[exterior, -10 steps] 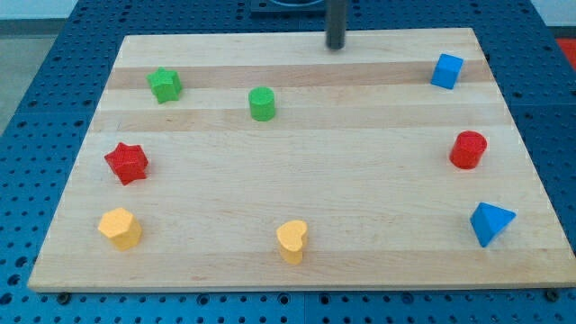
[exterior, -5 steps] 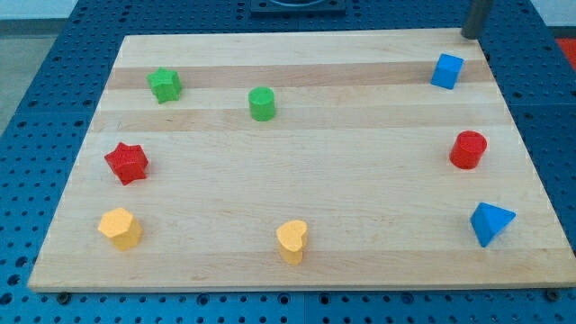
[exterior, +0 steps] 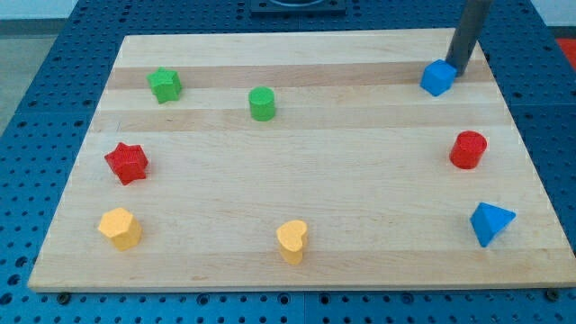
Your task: Keep blue cube parallel right to green circle
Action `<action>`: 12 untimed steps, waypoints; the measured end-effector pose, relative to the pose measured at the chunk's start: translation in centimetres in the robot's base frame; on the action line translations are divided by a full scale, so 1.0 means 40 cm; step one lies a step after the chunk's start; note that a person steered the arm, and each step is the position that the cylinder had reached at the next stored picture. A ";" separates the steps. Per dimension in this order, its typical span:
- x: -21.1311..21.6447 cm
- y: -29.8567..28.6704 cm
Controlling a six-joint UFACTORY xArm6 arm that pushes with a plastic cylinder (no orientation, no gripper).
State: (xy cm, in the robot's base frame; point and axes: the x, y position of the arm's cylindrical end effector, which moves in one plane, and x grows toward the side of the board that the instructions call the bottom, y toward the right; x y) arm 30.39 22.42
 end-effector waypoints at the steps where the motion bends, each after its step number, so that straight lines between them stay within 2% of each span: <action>1: 0.039 -0.061; 4: 0.203 -0.202; 5: 0.225 -0.191; 6: 0.234 -0.082; 7: 0.262 -0.081; 12: 0.217 -0.490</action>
State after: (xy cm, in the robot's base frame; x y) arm 39.07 2.83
